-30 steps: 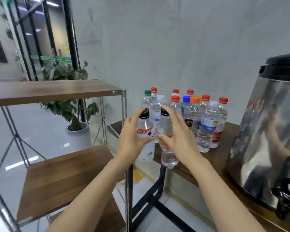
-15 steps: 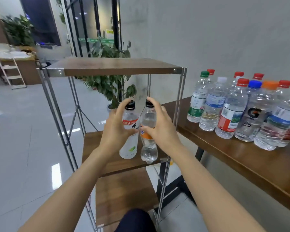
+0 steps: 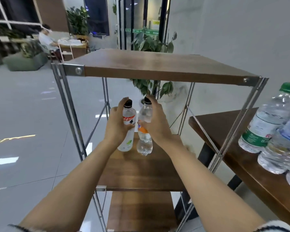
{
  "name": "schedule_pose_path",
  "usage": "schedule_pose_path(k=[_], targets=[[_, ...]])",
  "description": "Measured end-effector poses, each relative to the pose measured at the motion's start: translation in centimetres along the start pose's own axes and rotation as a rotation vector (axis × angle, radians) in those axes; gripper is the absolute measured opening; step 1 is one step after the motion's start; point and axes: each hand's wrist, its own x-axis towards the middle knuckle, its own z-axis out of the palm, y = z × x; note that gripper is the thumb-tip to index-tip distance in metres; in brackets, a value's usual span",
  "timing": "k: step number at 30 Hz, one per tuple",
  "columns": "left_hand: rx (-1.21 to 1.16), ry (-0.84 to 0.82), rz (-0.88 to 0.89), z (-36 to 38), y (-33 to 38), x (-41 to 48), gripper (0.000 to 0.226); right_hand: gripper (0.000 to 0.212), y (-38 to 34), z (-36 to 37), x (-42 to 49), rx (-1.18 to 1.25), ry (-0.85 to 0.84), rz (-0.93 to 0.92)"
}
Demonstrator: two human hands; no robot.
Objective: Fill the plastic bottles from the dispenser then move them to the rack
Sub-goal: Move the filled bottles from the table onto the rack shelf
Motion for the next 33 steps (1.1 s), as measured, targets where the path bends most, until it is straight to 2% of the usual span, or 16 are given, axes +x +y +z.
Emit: schedule_pose_path(k=[3, 18, 33], targets=[[0.015, 0.046, -0.02, 0.7, -2.2, 2.0, 0.09, 0.091, 0.9, 1.8, 2.0, -0.053, 0.004, -0.017], [-0.031, 0.127, -0.108, 3.4, -8.0, 5.0, 0.09, 0.088, 5.2, 6.8, 6.9, -0.045, -0.014, -0.015], [-0.007, 0.139, -0.132, 4.4, -8.0, 5.9, 0.084, 0.096, 7.0, 8.5, 9.2, -0.213, -0.048, -0.062]])
